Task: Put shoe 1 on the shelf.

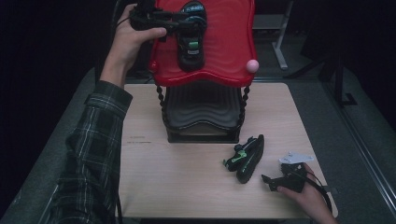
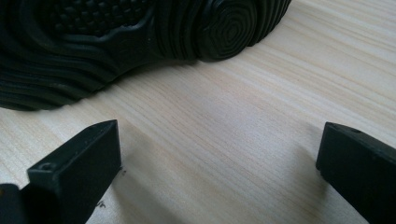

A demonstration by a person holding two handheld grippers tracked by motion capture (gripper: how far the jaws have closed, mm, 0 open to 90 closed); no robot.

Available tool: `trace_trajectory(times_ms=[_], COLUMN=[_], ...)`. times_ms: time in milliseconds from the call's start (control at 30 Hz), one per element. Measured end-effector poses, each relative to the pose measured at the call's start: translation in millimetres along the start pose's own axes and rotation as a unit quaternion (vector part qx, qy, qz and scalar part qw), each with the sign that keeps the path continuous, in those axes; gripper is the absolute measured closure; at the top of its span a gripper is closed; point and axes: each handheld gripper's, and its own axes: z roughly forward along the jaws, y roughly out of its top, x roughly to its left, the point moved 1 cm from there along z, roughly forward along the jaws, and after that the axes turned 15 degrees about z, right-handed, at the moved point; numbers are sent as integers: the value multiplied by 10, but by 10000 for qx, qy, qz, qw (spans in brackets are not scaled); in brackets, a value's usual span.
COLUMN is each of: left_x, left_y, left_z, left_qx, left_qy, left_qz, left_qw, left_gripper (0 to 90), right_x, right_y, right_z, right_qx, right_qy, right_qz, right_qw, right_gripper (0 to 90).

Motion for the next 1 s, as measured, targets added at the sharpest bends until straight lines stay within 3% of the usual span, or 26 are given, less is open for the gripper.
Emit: trace_trajectory(times_ms=[67, 133, 233, 333, 467, 700, 900, 1000], left_x=[0, -26, -110, -223, -391, -692, -1000, -1155], left_y=[11, 32, 62, 27, -25, -108, -296, -422], left_z=[-53, -133, -290, -386, -477, -624, -663, -663], left_qx=[36, 102, 0, 46, 197, 124, 145, 267], left_qy=[69, 99, 131, 42, 29, 25, -37, -46], left_qz=[-89, -82, -96, -140, -114, -3, 19, 29], left_qw=[9999, 9999, 9999, 9999, 9997, 9999, 9999, 9996], left_gripper=[394, 376, 335, 255, 235, 215, 207, 190], right_x=[2, 1, 0, 1, 1, 1, 1, 1], right_y=[-1, -2, -8, -9, -8, -8, -8, -8], right_z=[-2, -2, -7, -7, -7, -7, -8, -8], right_qx=[2, 0, -1, -2, -2, -2, 2, -6], right_qy=[-3, -1, 20, 12, 12, 13, 9, 8], right_qz=[3, -5, -8, -12, -11, -12, -9, -1], right_qw=[10000, 10000, 10000, 10000, 10000, 10000, 10000, 10000], right_gripper=[0, 0, 0, 0, 0, 0, 0, 0])
